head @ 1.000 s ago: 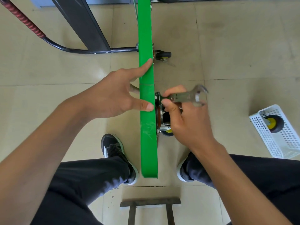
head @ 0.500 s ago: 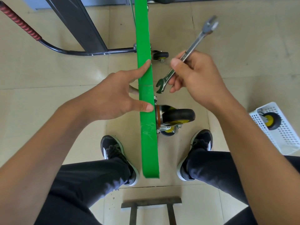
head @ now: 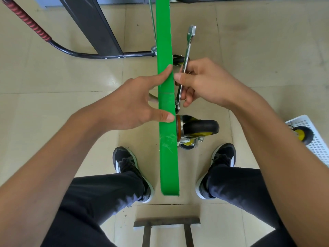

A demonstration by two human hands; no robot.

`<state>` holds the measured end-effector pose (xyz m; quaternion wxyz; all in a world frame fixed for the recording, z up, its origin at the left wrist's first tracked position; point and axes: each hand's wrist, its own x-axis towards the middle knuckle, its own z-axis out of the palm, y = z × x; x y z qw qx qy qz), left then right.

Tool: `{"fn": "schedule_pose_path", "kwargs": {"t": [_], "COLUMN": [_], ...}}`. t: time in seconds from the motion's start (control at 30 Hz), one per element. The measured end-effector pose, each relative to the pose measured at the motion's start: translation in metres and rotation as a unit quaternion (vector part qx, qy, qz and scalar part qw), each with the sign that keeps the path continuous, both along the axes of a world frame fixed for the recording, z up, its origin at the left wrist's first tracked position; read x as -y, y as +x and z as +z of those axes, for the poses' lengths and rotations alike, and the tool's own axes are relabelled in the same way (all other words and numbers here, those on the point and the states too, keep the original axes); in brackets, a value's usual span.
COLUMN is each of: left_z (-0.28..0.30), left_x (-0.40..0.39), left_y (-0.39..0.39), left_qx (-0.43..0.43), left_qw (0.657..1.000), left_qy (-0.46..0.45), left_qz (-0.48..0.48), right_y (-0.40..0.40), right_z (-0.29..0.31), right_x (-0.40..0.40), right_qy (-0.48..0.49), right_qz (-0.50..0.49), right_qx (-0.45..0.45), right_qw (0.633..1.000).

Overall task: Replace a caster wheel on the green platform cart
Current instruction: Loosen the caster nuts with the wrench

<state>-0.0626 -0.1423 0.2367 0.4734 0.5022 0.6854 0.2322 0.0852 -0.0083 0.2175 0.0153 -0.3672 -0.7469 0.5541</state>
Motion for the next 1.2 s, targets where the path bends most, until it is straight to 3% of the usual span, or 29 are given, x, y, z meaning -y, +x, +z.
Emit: {"fn": "schedule_pose_path", "kwargs": {"t": [0.37,0.57,0.83,0.97,1.07,1.2], "left_z": [0.001,0.003,0.001,-0.001,0.0,-0.001], "left_x": [0.0,0.001,0.001,0.001,0.001,0.001], "left_y": [0.0,0.001,0.0,-0.002,-0.002,-0.002], "left_qx": [-0.028,-0.03,-0.032,-0.035,-0.031,-0.029], "left_qw": [0.999,0.999,0.999,0.999,0.999,0.999], "left_qy": [-0.004,-0.005,-0.005,-0.005,-0.007,-0.005], "left_qz": [-0.015,-0.01,-0.015,-0.014,-0.014,-0.014], "right_y": [0.032,0.054,0.059,0.051,0.043,0.03], "right_z": [-0.016,-0.033,-0.026,-0.006,0.005,0.013], "right_x": [0.055,0.085,0.087,0.054,0.025,0.006], "right_qy": [0.167,0.283,0.315,0.155,0.043,-0.017], "right_qz": [-0.105,-0.106,-0.138,-0.187,-0.138,-0.073], "right_qx": [-0.151,-0.166,-0.183,-0.168,-0.113,-0.073], "right_qw": [0.969,0.939,0.921,0.955,0.983,0.994]}}
